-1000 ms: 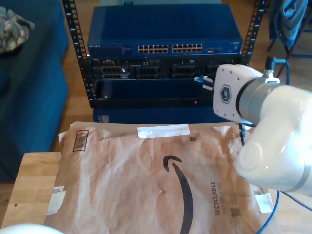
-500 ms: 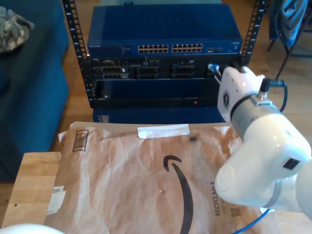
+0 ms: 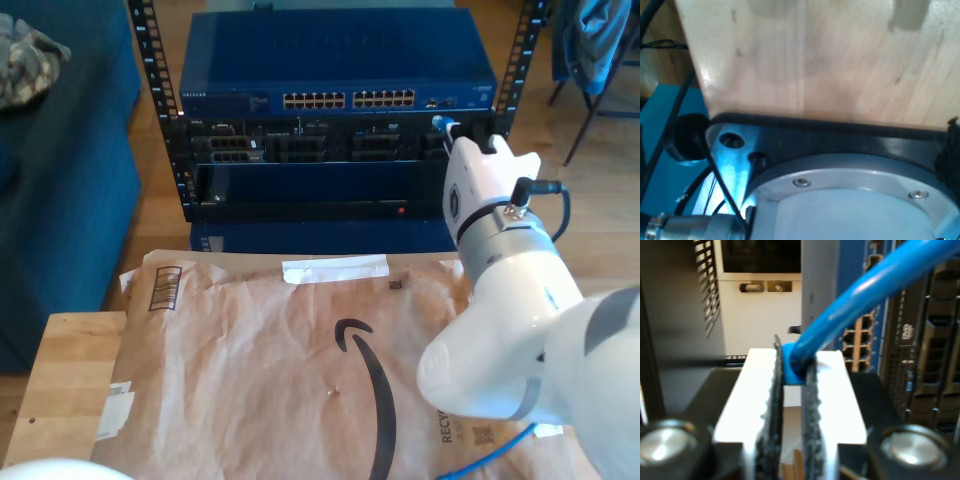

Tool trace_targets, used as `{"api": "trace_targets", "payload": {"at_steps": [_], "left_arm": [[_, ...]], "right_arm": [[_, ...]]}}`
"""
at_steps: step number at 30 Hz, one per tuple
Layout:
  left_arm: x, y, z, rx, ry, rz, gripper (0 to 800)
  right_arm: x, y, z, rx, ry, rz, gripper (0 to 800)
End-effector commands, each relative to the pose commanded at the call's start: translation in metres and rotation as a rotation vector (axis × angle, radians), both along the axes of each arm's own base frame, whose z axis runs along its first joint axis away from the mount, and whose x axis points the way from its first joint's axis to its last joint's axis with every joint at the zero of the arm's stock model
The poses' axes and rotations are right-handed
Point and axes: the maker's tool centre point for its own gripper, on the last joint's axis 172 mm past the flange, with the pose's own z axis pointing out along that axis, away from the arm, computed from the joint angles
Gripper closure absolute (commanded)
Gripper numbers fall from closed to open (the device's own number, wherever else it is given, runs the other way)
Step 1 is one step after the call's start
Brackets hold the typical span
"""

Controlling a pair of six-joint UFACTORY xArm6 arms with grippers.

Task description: Grab the cable and plug it in

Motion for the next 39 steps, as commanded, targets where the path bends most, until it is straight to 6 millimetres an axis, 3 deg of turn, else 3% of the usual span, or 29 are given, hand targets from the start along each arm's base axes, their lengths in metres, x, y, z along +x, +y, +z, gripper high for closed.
{"api": "trace_targets", "payload": {"at_steps": [10, 21, 29, 39], "left_arm": [[0.0, 0.0, 0.0, 0.002, 0.0, 0.0, 0], [0.0, 0.0, 0.0, 0.0, 0.0, 0.0, 0], [0.0, 0.0, 0.0, 0.0, 0.0, 0.0, 0], [0.0, 0.0, 0.0, -0.002, 0.0, 0.0, 0]], "right_arm": [[0.011, 0.003, 0.016, -0.016, -0.133, -0.044, 798], [0.017, 0.013, -0.009, -0.061, -0.183, -0.077, 798], [0.041, -0.006, -0.025, -0.014, -0.173, -0.211, 798], [0.058, 0.004, -0.051, 0.049, -0.161, -0.248, 798]]}}
